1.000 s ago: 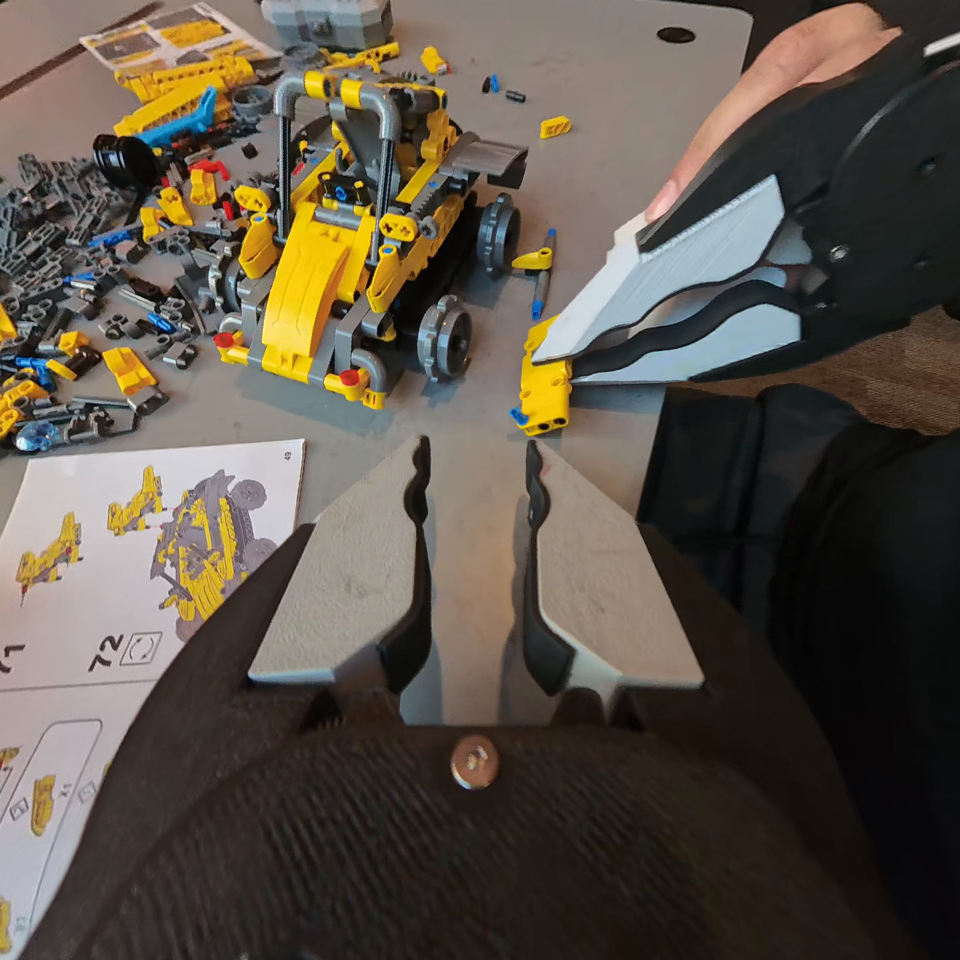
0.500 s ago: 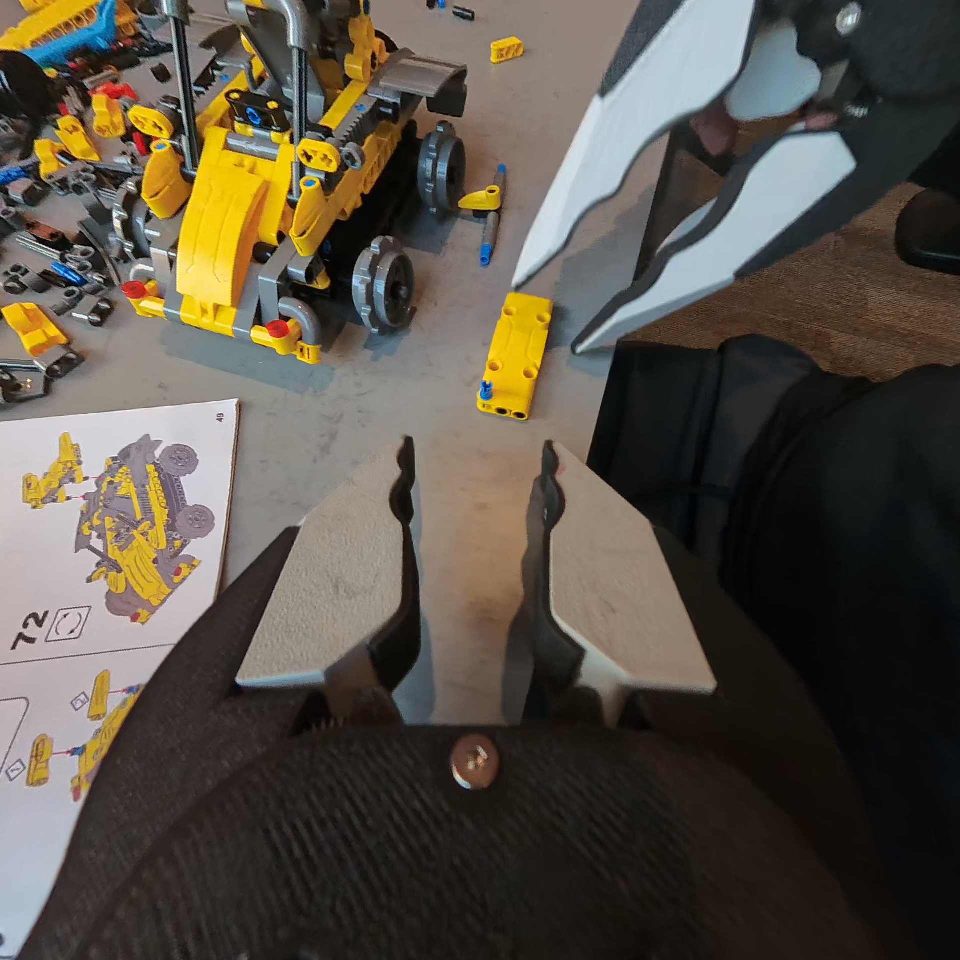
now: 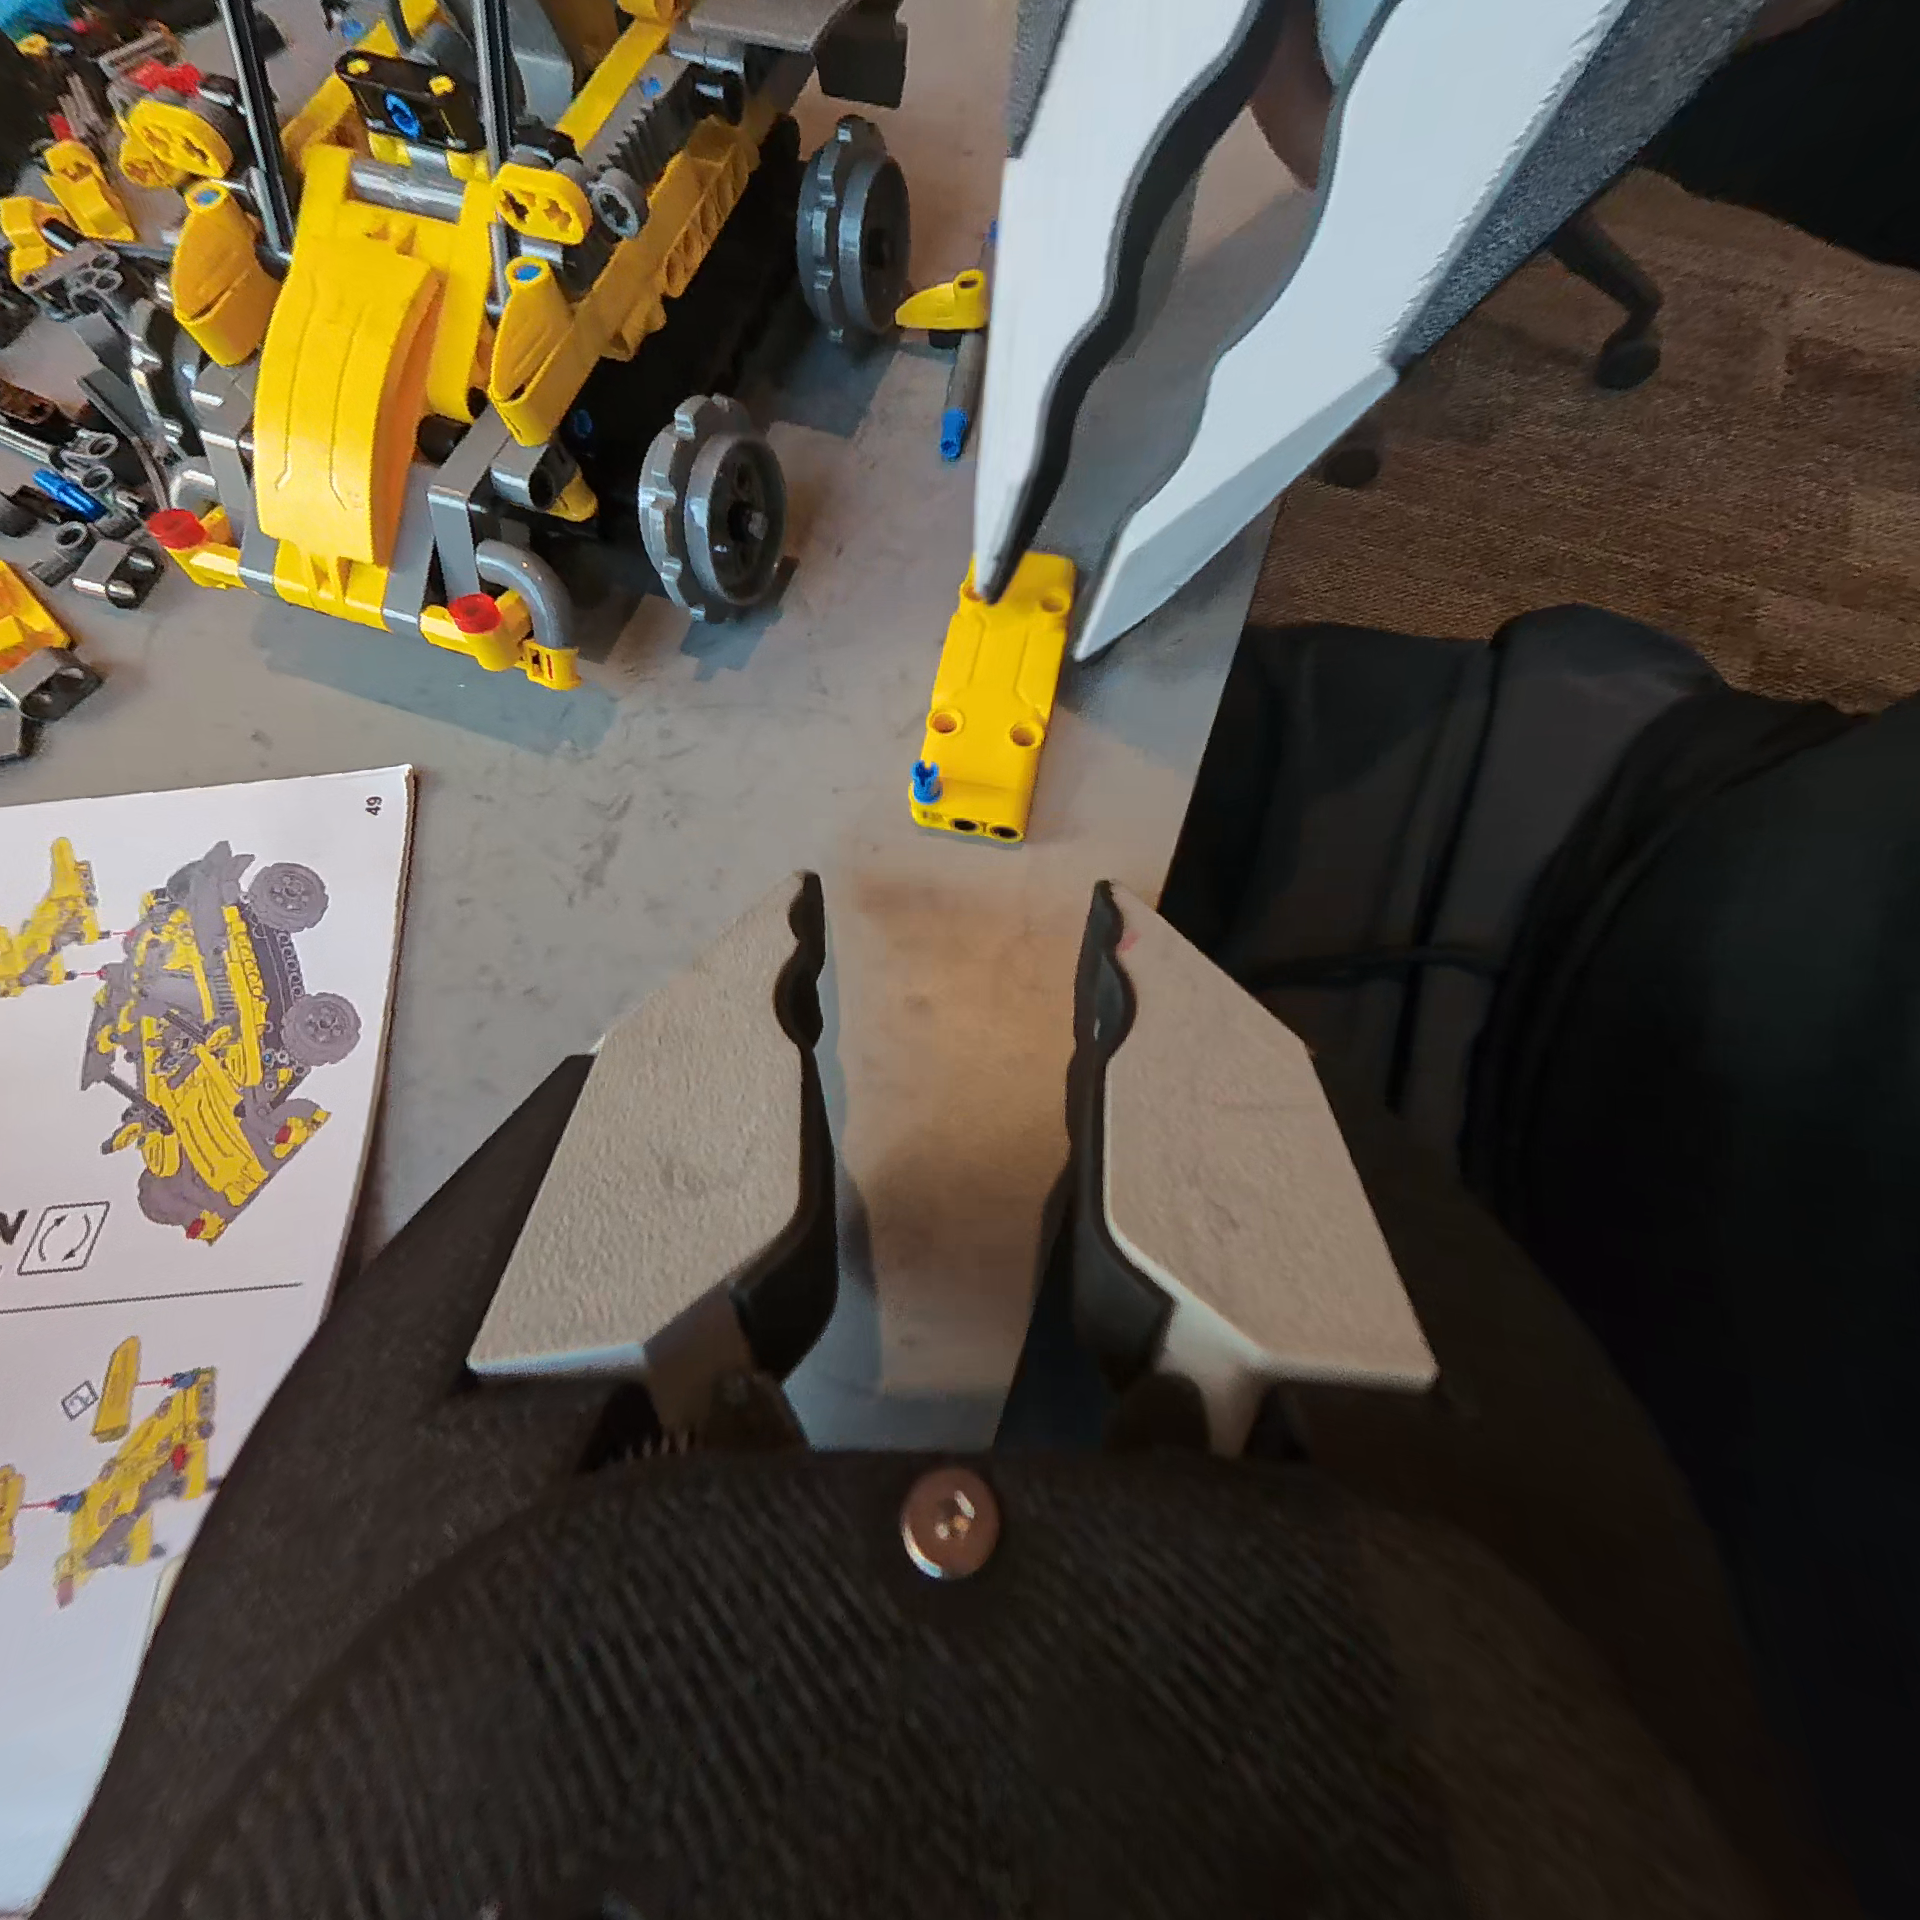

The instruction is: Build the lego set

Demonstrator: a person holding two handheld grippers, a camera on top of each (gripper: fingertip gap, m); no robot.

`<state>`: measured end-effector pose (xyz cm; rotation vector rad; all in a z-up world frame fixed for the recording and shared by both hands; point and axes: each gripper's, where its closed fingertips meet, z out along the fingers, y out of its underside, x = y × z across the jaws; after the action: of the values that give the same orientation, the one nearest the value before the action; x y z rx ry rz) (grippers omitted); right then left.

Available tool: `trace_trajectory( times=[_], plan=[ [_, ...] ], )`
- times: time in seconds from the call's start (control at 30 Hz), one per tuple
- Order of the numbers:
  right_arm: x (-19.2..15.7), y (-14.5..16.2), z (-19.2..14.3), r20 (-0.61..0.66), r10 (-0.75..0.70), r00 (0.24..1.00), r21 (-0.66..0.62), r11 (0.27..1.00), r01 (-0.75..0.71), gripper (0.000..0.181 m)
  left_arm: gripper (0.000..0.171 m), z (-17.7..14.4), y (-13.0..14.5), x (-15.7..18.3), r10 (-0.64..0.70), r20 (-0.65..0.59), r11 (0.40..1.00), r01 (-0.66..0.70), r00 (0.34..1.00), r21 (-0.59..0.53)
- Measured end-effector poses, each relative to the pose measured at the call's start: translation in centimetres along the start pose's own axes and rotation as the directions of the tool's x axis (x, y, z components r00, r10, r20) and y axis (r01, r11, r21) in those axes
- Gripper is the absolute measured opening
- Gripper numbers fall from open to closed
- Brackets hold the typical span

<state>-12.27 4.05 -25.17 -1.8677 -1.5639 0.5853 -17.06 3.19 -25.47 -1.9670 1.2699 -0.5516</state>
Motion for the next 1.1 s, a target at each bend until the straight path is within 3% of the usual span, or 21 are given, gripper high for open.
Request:
trace_trajectory(
  times=[0.2,0.33,0.47,0.63,0.73,0.9,1.1],
  plan=[
    [0.0,-2.9,-1.5,0.006,-0.015,1.000,0.127,0.992,0.014,0.015,0.048,-0.3,0.6,0.0,-0.016,0.016,1.000,0.016,1.000,0.003],
    [2.6,-2.6,-5.3,-0.109,0.022,0.994,0.247,0.969,0.006,0.019,0.046,-0.7,0.8,-0.3,0.011,0.043,1.000,-0.012,0.999,0.018],
    [6.8,-0.2,-9.1,-0.220,0.113,0.969,0.320,0.947,-0.038,0.026,0.044,-0.8,0.7,-0.3,0.040,0.064,0.999,-0.042,0.997,0.028],
    [12.4,4.7,-14.2,-0.371,0.256,0.893,0.316,0.939,-0.138,0.041,0.046,-1.0,0.2,-0.3,0.042,0.055,0.998,-0.044,0.998,0.038],
    [14.3,7.4,-16.6,-0.379,0.327,0.866,0.338,0.920,-0.199,0.038,0.046,-1.1,0.0,-1.2,0.058,0.084,0.998,-0.060,0.995,0.012],
    [15.4,11.9,-17.0,-0.371,0.364,0.854,0.244,0.926,-0.289,0.038,0.050,-0.2,0.0,-1.7,0.015,0.039,1.000,-0.014,0.999,-0.018],
    [14.6,14.3,-13.9,-0.268,0.394,0.879,0.124,0.919,-0.374,0.041,0.049,0.3,-0.7,-1.5,0.000,0.001,1.000,0.000,1.000,-0.007]
  ],
)
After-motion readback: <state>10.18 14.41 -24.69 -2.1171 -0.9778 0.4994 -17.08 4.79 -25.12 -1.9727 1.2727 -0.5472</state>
